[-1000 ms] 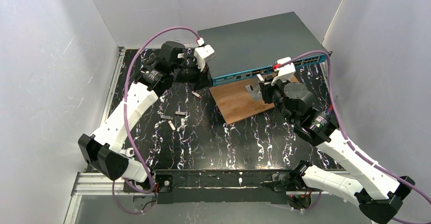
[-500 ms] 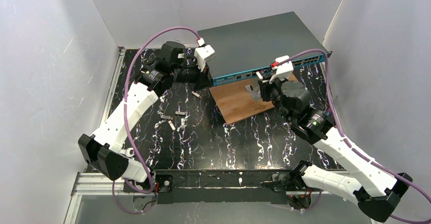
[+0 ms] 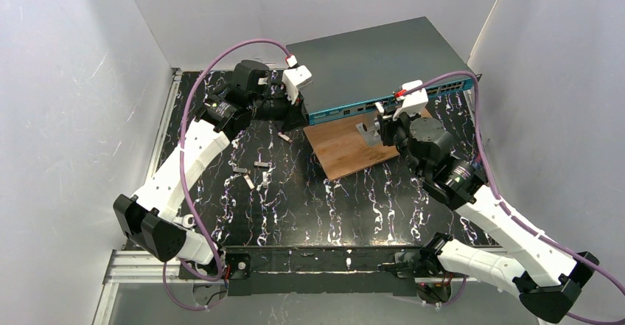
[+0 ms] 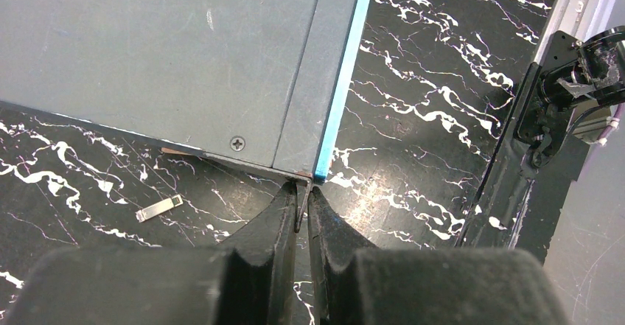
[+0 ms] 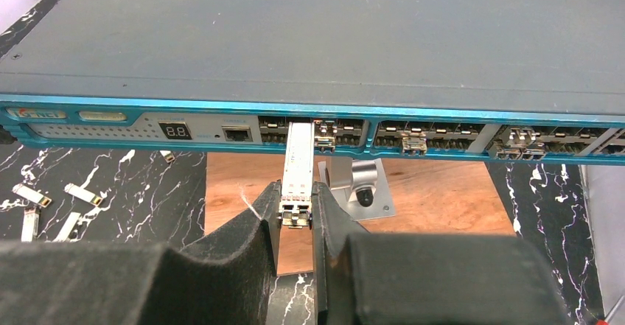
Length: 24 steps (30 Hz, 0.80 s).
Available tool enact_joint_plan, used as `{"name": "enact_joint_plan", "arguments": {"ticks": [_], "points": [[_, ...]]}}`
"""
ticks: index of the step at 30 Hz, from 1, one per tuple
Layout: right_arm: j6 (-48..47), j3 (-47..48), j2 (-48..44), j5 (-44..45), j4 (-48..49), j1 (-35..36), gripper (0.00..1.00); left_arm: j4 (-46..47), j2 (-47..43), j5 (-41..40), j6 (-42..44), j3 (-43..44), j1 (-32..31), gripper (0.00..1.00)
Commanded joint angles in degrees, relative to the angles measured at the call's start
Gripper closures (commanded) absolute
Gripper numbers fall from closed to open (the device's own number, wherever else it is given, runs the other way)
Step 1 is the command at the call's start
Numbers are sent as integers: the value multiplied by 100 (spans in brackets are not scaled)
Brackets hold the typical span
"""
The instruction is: Insert the plug into the switch port
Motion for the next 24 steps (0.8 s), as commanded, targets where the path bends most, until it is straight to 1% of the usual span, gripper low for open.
{"name": "enact_joint_plan", "arguments": {"ticks": [1, 24], "points": [[-67, -49, -39, 141, 375, -34, 99, -305, -279, 363, -53, -11, -126, 100], [5, -243, -7, -33, 536, -33, 99, -323, -226, 406, -85, 39, -160, 100]]}}
